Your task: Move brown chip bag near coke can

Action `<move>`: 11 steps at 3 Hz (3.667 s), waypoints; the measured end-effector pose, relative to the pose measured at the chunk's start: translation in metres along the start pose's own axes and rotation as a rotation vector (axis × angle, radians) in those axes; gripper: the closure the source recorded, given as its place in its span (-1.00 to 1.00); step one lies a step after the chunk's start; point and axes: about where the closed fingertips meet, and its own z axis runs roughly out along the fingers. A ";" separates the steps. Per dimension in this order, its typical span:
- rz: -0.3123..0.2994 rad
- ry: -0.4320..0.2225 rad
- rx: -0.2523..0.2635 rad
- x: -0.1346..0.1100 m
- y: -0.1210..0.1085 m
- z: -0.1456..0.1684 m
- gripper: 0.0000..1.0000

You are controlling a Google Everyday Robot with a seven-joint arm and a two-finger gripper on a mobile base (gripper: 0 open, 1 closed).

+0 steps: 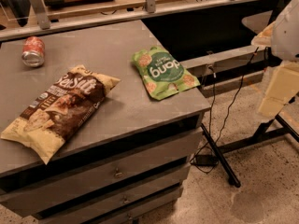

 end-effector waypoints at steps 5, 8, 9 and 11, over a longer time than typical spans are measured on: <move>-0.090 -0.719 0.001 -0.126 0.011 0.021 -1.00; -0.122 -0.831 -0.001 -0.163 0.016 0.020 -1.00; -0.176 -0.874 0.018 -0.183 0.008 0.042 -1.00; -0.379 -0.895 0.044 -0.238 -0.026 0.106 -1.00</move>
Offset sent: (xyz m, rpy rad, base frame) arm 0.0106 0.0604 0.0105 0.3305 -0.0605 0.0720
